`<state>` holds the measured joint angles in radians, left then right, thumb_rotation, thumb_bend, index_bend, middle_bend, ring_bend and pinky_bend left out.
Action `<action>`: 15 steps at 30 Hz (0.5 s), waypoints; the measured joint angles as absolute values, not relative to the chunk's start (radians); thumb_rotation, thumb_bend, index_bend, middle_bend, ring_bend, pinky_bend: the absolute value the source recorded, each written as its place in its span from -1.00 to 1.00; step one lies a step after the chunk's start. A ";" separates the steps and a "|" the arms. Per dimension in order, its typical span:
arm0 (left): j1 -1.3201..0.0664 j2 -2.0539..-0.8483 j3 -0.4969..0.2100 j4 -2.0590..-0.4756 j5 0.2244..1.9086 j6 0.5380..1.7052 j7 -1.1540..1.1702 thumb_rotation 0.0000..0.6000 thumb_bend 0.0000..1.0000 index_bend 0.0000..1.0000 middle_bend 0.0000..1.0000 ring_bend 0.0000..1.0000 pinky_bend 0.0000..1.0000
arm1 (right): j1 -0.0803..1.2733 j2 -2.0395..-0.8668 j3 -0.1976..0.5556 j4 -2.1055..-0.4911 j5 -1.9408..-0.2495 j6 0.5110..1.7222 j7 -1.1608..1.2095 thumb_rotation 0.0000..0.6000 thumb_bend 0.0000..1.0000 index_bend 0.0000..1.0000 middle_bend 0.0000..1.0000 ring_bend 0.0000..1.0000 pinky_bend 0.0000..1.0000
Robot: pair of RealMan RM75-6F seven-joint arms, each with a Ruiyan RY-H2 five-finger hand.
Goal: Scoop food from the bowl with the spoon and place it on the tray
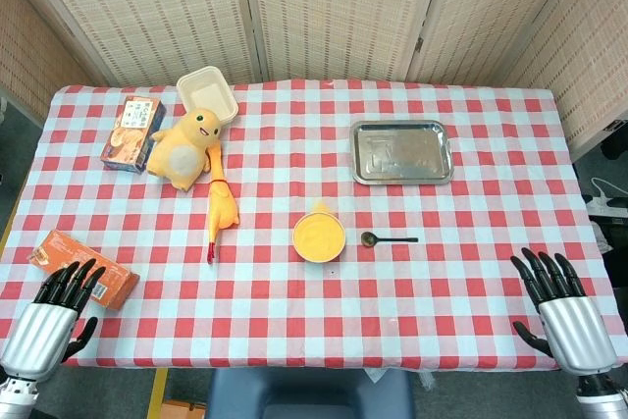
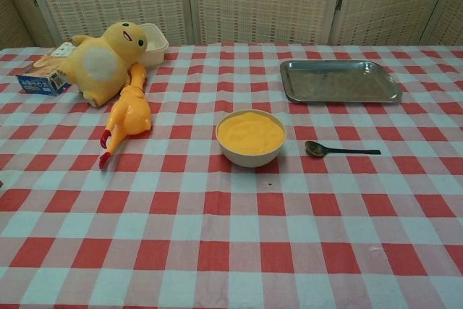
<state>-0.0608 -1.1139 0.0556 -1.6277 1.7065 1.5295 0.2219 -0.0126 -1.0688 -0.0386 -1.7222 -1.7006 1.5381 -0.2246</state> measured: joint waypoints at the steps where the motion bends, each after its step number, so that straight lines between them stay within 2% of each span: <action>1: -0.061 -1.114 0.054 -1.627 1.706 1.530 0.218 1.00 -0.14 -1.00 -1.00 -1.00 -0.74 | -0.011 -1.072 -0.037 -1.722 -1.691 1.530 -0.230 1.00 -0.79 -1.00 -1.00 -1.00 -1.00; 9: -0.078 -1.124 0.047 -1.601 1.719 1.531 0.165 1.00 -0.14 -1.00 -1.00 -1.00 -0.74 | 0.022 -1.125 -0.004 -1.693 -1.620 1.467 -0.266 1.00 -0.78 -0.98 -1.00 -1.00 -1.00; 11: -0.086 -1.130 0.043 -1.590 1.730 1.534 0.143 1.00 -0.13 -1.00 -1.00 -1.00 -0.74 | 0.053 -1.153 0.025 -1.685 -1.576 1.421 -0.297 1.00 -0.77 -0.81 -1.00 -1.00 -1.00; 12: -0.089 -1.134 0.040 -1.581 1.733 1.538 0.130 1.00 -0.13 -1.00 -1.00 -1.00 -0.74 | 0.071 -1.166 0.041 -1.682 -1.557 1.397 -0.307 1.00 -0.76 -0.65 -1.00 -1.00 -1.00; 15: -0.101 -1.151 0.026 -1.539 1.731 1.543 0.096 1.00 -0.13 -1.00 -1.00 -1.00 -0.74 | 0.146 -1.218 0.092 -1.666 -1.493 1.303 -0.328 1.00 -0.73 -0.33 -1.00 -1.00 -1.00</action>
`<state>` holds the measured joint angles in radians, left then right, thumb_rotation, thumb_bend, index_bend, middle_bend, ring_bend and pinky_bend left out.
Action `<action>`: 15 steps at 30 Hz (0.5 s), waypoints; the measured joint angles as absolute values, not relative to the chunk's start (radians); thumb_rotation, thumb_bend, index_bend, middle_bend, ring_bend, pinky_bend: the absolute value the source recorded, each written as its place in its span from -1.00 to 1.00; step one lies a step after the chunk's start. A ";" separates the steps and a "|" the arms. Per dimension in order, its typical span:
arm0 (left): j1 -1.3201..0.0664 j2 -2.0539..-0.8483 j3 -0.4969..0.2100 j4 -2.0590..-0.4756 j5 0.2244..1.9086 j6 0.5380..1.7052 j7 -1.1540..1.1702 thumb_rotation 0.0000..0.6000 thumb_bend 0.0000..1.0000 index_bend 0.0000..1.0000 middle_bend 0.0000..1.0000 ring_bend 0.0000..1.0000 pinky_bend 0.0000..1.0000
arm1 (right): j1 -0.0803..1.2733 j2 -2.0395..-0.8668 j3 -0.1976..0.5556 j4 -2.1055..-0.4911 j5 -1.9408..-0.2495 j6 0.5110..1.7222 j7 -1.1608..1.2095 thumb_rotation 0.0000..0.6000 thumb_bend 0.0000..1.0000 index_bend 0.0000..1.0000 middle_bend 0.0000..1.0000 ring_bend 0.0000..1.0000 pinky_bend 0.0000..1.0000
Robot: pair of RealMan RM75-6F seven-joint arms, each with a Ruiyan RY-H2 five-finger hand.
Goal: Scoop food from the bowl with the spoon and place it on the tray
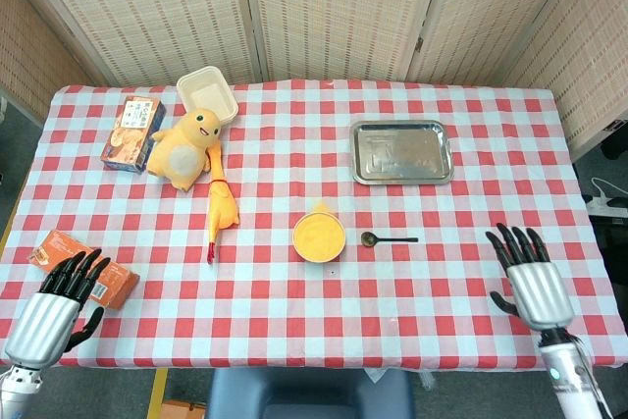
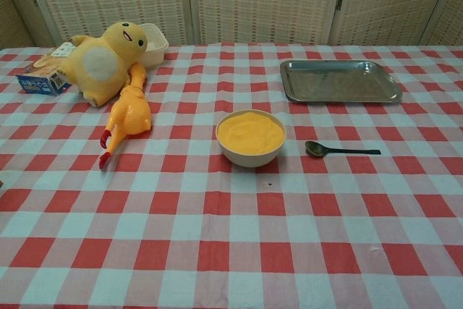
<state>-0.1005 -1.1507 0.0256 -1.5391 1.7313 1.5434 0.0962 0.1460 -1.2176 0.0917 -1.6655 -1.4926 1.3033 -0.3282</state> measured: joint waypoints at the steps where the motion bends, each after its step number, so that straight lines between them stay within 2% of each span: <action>1: -0.104 -1.154 0.023 -1.529 1.725 1.540 0.088 1.00 -0.13 -1.00 -1.00 -1.00 -0.74 | 0.179 -1.242 0.111 -1.656 -1.466 1.264 -0.336 1.00 -0.71 -0.21 -1.00 -1.00 -1.00; 3: -0.112 -1.158 0.017 -1.522 1.707 1.525 0.071 1.00 -0.13 -1.00 -1.00 -1.00 -0.74 | 0.230 -1.284 0.137 -1.636 -1.424 1.210 -0.352 1.00 -0.70 -0.04 -0.99 -1.00 -1.00; 5: -0.120 -1.160 0.012 -1.517 1.687 1.505 0.053 1.00 -0.14 -1.00 -1.00 -1.00 -0.74 | 0.284 -1.339 0.162 -1.604 -1.379 1.163 -0.369 1.00 -0.67 0.04 -0.96 -1.00 -1.00; 12: -0.144 -1.158 -0.002 -1.501 1.625 1.447 0.020 1.00 -0.14 -1.00 -1.00 -1.00 -0.74 | 0.391 -1.508 0.210 -1.472 -1.306 1.093 -0.410 1.00 -0.65 0.13 -0.93 -1.00 -1.00; 15: -0.150 -1.153 -0.005 -1.500 1.609 1.433 0.005 1.00 -0.14 -1.00 -1.00 -1.00 -0.74 | 0.426 -1.566 0.215 -1.414 -1.279 1.072 -0.444 1.00 -0.65 0.11 -0.93 -1.00 -1.00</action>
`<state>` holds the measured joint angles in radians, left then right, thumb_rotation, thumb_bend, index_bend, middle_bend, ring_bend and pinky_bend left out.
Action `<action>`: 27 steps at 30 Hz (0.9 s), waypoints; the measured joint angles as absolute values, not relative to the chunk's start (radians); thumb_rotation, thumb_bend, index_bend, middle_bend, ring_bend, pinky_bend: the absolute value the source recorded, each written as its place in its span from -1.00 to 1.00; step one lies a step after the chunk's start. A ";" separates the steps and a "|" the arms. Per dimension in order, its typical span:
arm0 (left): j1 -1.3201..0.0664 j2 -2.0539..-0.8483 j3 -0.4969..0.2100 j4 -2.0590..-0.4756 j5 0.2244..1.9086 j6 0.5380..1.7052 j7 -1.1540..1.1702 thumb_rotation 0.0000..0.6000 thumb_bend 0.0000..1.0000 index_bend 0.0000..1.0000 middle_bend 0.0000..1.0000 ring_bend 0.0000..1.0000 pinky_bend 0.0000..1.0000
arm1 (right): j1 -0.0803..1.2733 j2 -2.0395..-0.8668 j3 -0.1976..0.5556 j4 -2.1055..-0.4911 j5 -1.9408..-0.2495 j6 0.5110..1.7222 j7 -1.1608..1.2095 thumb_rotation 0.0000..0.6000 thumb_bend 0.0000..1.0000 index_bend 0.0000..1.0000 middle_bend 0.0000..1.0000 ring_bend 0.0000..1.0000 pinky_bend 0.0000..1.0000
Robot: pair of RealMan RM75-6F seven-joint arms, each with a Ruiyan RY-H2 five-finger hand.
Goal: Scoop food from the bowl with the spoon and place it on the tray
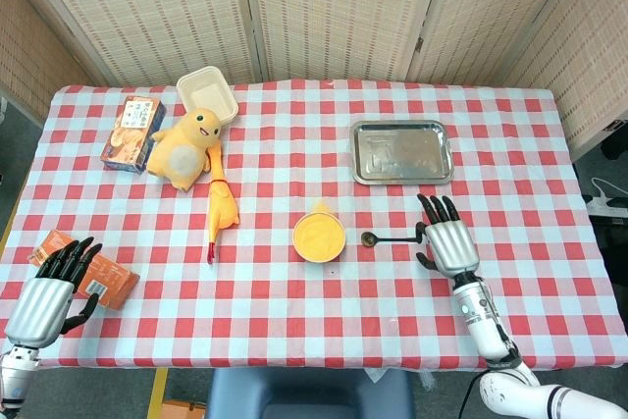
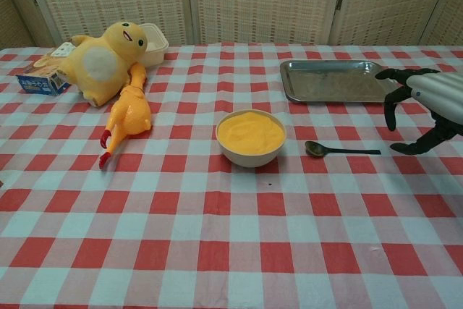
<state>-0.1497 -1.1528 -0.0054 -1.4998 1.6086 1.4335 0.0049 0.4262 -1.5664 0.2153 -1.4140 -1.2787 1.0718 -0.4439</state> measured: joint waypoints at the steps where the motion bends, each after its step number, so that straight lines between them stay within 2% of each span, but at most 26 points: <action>1: -0.151 -1.151 -0.006 -1.500 1.606 1.431 0.002 1.00 -0.14 -1.00 -1.00 -1.00 -0.74 | 0.440 -1.590 0.217 -1.390 -1.267 1.063 -0.456 1.00 -0.62 0.10 -0.93 -1.00 -1.00; 5: -0.155 -1.145 -0.005 -1.498 1.603 1.427 -0.016 1.00 -0.14 -1.00 -1.00 -1.00 -0.74 | 0.488 -1.659 0.224 -1.322 -1.222 1.027 -0.481 1.00 -0.37 0.07 -0.92 -1.00 -1.00; 16: -0.156 -1.130 -0.006 -1.486 1.586 1.428 -0.060 1.00 -0.14 -1.00 -1.00 -1.00 -0.74 | 0.574 -1.759 0.238 -1.208 -1.148 0.983 -0.525 1.00 -0.37 -0.06 -0.93 -1.00 -1.00; 27: -0.166 -1.124 -0.005 -1.483 1.573 1.411 -0.074 1.00 -0.14 -1.00 -1.00 -1.00 -0.74 | 0.603 -1.797 0.230 -1.170 -1.124 0.987 -0.525 1.00 -0.37 -0.04 -0.92 -1.00 -1.00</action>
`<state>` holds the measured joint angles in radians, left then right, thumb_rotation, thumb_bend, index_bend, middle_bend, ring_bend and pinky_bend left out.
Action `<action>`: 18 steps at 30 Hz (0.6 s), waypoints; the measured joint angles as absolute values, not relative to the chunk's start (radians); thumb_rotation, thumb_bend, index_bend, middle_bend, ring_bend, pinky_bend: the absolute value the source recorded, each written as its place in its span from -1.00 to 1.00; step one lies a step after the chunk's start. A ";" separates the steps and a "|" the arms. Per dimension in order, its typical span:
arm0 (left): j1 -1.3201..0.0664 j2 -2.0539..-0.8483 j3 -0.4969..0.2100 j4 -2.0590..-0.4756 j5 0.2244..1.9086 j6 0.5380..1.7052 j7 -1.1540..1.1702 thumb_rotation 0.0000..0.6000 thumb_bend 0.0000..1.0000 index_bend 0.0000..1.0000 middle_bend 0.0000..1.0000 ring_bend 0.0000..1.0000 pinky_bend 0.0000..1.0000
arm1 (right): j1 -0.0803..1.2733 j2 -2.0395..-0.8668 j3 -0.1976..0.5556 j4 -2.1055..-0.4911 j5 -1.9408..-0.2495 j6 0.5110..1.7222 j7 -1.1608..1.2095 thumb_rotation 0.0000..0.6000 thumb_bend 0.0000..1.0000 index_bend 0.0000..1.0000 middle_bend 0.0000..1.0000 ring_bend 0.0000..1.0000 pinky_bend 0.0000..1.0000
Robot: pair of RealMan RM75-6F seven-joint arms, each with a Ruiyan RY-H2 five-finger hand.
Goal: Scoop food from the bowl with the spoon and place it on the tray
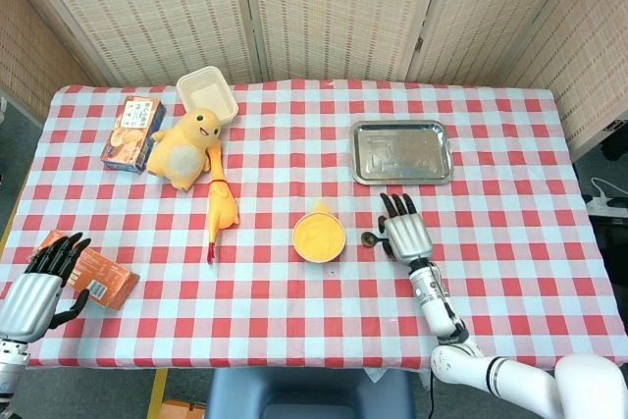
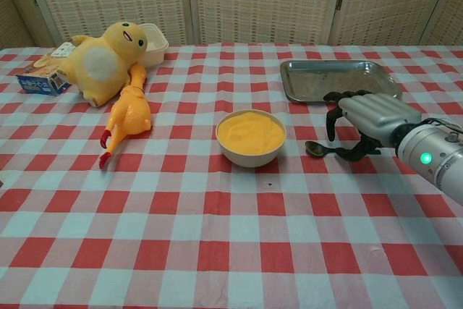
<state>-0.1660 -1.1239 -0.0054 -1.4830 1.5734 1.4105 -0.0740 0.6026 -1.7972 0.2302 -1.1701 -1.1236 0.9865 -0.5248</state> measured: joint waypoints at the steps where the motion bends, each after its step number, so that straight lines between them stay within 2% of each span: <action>1: -0.166 -1.124 -0.005 -1.483 1.573 1.410 -0.075 1.00 -0.14 -1.00 -1.00 -1.00 -0.74 | 0.604 -1.799 0.228 -1.168 -1.123 0.989 -0.525 1.00 -0.37 -0.04 -0.92 -1.00 -1.00; 18: -0.169 -1.118 0.001 -1.489 1.574 1.409 -0.081 1.00 -0.14 -1.00 -1.00 -1.00 -0.74 | 0.617 -1.834 0.219 -1.136 -1.105 1.008 -0.524 1.00 -0.37 0.04 -0.91 -1.00 -1.00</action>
